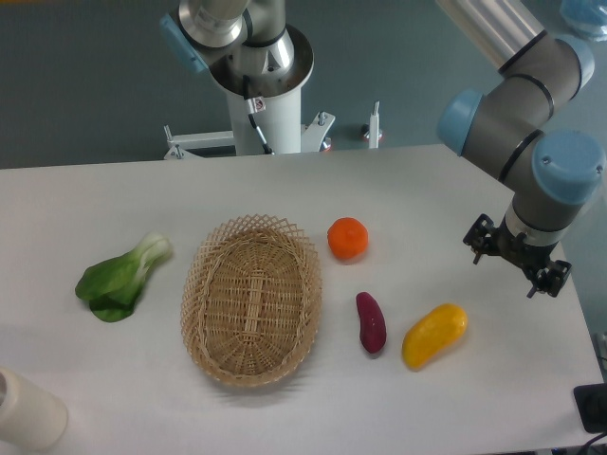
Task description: Pick up the mango from the table
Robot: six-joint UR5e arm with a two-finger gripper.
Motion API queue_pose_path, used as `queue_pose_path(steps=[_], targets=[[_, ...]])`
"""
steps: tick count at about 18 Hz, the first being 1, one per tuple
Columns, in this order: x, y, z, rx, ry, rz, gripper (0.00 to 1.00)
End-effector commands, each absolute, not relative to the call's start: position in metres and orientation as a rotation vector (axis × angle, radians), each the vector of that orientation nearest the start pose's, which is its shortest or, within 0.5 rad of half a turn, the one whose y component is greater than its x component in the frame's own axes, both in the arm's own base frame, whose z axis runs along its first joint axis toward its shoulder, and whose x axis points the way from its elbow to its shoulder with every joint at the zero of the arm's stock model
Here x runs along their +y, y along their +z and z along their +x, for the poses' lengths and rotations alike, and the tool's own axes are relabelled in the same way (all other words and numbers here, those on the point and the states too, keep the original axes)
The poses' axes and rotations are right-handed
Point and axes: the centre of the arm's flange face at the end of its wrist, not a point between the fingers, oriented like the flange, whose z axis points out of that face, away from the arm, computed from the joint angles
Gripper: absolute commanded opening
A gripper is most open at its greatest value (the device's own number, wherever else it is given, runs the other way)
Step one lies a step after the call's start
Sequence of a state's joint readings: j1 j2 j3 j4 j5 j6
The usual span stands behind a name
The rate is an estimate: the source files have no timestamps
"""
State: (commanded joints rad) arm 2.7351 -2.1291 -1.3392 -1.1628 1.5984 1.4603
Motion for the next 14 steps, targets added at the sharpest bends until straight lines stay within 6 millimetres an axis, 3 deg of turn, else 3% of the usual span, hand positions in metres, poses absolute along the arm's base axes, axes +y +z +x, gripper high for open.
queue_pose_path(steps=[14], targets=[[0.411, 0.297, -0.588, 0.479, 0.12, -3.107, 1.0]])
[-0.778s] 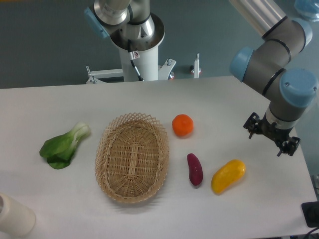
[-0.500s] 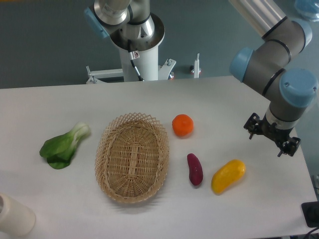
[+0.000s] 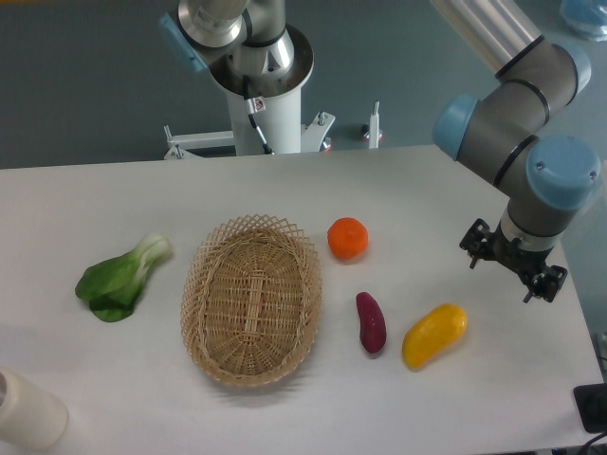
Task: Pick up the mango from the table
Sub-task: 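Lower the open gripper down onto the yellow mango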
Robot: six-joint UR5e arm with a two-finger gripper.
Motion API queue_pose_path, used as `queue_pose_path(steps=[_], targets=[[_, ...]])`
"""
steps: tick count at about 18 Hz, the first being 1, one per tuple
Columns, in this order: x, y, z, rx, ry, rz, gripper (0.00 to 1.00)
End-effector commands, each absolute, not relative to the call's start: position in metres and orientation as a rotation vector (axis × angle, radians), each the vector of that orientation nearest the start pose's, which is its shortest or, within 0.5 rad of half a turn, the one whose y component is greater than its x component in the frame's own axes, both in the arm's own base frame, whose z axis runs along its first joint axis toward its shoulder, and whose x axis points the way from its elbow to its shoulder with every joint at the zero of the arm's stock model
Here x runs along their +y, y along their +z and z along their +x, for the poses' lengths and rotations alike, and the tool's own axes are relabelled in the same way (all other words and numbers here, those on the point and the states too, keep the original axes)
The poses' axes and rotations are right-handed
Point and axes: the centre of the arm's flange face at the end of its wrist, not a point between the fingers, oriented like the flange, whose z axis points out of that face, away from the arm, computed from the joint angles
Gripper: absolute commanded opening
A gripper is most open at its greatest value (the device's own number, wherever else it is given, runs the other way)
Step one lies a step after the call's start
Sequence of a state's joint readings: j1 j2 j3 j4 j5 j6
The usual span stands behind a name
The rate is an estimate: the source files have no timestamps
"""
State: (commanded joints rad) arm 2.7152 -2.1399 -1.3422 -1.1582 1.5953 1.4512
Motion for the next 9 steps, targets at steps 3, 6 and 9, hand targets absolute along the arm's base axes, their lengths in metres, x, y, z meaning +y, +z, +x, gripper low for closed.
queue_pose_path(steps=[3, 6, 9], targets=[[0.425, 0.291, -0.583, 0.439, 0.14, -3.105, 1.0], [0.439, 0.284, -0.579, 0.381, 0.169, -3.101, 1.0], [0.456, 0.279, -0.573, 0.214, 0.204, -3.088, 1.0]])
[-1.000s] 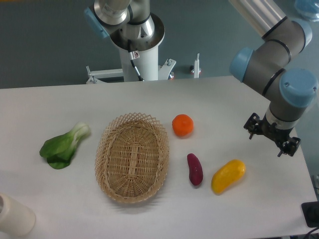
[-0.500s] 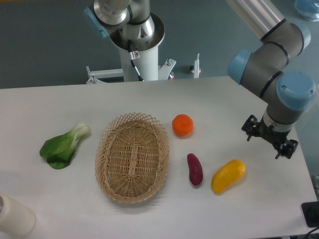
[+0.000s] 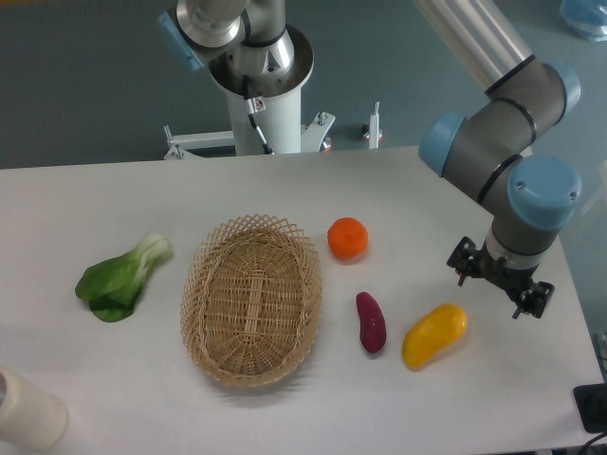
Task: Pick up the mango from the table
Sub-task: 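Lower the open gripper down onto the yellow mango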
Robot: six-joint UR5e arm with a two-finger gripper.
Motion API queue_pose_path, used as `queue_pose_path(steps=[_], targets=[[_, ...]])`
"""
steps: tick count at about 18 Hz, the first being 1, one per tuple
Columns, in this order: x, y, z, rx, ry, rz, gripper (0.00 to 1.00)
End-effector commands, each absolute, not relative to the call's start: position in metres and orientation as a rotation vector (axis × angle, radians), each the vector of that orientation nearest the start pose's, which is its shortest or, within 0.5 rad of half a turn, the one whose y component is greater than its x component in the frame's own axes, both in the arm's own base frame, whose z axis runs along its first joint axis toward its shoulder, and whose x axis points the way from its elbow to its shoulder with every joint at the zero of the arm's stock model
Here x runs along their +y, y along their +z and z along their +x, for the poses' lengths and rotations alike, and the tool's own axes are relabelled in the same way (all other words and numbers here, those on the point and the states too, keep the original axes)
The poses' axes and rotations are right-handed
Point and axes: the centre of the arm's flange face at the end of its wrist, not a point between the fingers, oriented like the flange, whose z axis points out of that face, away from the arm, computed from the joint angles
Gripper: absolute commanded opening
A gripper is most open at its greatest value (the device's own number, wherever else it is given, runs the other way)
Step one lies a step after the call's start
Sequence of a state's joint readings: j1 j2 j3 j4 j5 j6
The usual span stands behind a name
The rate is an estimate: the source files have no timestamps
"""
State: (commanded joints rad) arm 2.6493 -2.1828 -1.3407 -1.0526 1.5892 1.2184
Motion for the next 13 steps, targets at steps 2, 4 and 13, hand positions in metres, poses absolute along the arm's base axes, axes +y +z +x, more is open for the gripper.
queue_pose_path(steps=[2, 4, 13], targets=[[0.47, 0.272, -0.569, 0.104, 0.236, -3.073, 1.0], [0.475, 0.265, -0.567, 0.052, 0.232, -3.069, 1.0], [0.478, 0.24, -0.55, 0.102, 0.19, -3.093, 1.0]])
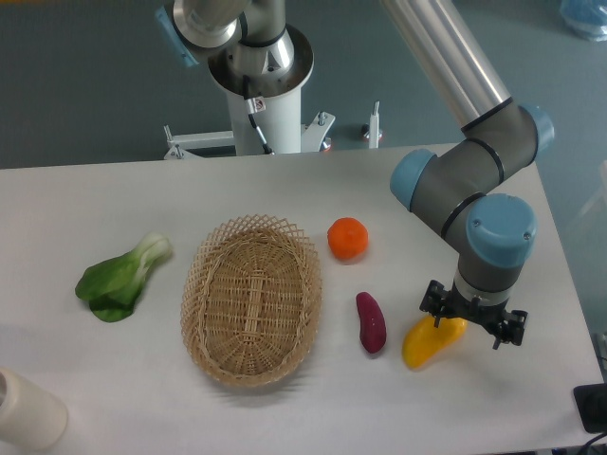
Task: Pick up the mango from the table
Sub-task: 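Close the gripper around the yellow mango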
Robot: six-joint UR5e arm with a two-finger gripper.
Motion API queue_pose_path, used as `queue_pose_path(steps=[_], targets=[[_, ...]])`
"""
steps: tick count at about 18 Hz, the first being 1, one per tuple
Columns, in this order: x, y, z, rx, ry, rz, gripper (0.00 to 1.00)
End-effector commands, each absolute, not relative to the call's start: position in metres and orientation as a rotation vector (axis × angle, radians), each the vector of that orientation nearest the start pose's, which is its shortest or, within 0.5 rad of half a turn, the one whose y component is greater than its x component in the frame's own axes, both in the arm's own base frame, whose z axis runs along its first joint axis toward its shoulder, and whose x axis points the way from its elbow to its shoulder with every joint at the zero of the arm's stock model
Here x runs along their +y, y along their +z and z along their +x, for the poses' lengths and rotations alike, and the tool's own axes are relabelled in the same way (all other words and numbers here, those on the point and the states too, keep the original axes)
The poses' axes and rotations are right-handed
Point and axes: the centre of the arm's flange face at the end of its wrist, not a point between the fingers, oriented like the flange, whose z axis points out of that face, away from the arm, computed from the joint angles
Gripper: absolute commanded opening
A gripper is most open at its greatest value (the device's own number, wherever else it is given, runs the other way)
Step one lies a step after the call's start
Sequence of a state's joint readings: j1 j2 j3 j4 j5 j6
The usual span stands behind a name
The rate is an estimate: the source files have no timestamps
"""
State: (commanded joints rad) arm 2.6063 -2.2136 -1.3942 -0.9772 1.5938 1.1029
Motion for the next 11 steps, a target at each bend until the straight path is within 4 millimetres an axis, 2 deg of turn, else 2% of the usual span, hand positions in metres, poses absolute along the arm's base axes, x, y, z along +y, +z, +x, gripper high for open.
queue_pose_path(steps=[4, 11], targets=[[0.476, 0.233, -0.546, 0.212, 0.183, -3.097, 1.0], [0.479, 0.218, -0.545, 0.237, 0.152, -3.108, 1.0]])
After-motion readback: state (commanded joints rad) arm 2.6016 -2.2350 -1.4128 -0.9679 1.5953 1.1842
